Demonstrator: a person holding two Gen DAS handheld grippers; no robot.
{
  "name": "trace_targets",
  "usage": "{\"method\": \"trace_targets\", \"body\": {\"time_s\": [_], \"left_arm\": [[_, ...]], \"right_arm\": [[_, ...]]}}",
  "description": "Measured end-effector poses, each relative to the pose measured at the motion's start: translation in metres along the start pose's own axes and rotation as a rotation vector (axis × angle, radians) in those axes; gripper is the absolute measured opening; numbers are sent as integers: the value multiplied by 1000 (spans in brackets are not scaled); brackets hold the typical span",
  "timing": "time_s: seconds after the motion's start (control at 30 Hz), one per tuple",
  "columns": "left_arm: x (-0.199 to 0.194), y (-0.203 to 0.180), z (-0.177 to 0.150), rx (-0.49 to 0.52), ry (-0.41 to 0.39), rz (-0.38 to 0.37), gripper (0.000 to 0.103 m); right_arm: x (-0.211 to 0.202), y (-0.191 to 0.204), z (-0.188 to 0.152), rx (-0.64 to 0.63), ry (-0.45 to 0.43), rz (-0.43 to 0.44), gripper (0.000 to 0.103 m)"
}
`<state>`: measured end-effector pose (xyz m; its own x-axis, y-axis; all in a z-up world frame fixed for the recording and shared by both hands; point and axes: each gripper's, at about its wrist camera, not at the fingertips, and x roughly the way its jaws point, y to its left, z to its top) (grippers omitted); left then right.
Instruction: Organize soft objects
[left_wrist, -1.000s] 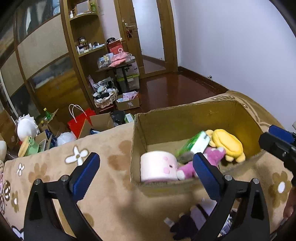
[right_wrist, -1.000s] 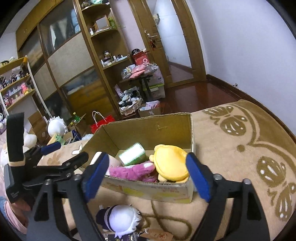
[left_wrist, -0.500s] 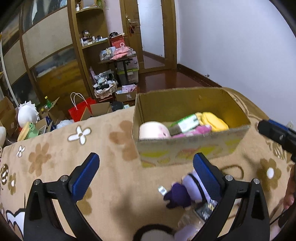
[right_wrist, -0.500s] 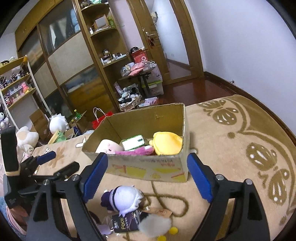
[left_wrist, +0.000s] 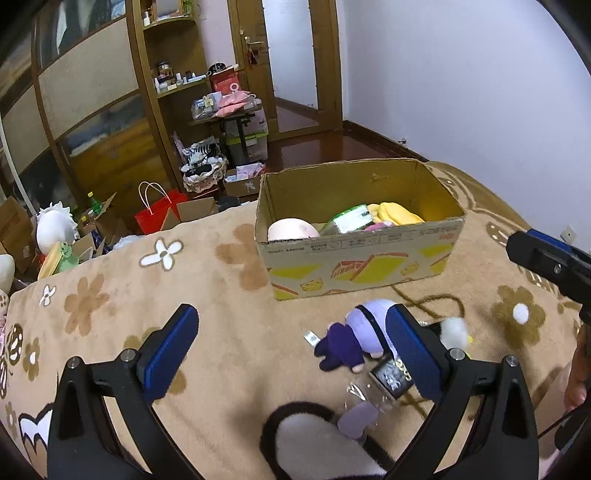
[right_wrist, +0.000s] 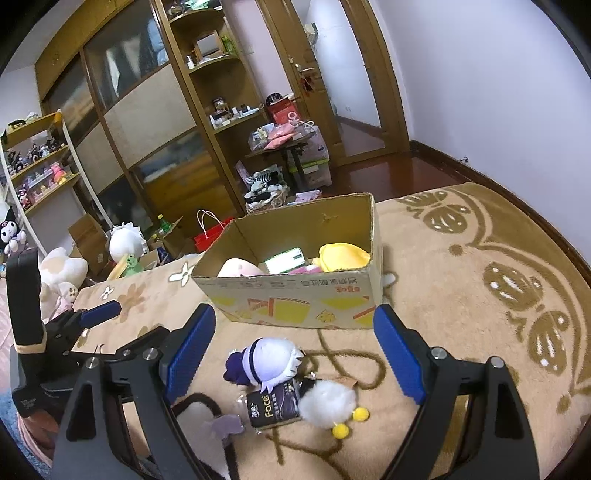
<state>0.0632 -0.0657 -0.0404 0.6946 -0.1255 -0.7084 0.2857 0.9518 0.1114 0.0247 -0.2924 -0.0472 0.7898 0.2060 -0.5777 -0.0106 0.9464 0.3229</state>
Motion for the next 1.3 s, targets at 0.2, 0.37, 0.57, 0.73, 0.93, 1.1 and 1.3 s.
{"method": "trace_targets", "body": {"time_s": [0.2,0.37,0.57,0.73,0.93,1.1,1.3], "left_arm": [[-3,-7,-8,23,34,-3,100],[10,-10,-15,36,98,3,100],[34,-13,-24,41,197,-34,100],[50,-15,-28,45,270,-58,100],[67,-19,-34,53,341,-79,100],[77,-26,-39,68,383,-96,100],[91,-32,-48,88,456,-119,100]], "right_arm": [[-3,-1,-4,9,9,4,92],[6,-5,-11,15,44,1,92],[31,-11,-23,22,139,-23,91],[55,-15,-34,23,226,-66,91],[77,-21,-42,41,289,-81,88],[91,-27,-50,79,349,-79,88],[102,-39,-58,138,400,-105,87]]}}
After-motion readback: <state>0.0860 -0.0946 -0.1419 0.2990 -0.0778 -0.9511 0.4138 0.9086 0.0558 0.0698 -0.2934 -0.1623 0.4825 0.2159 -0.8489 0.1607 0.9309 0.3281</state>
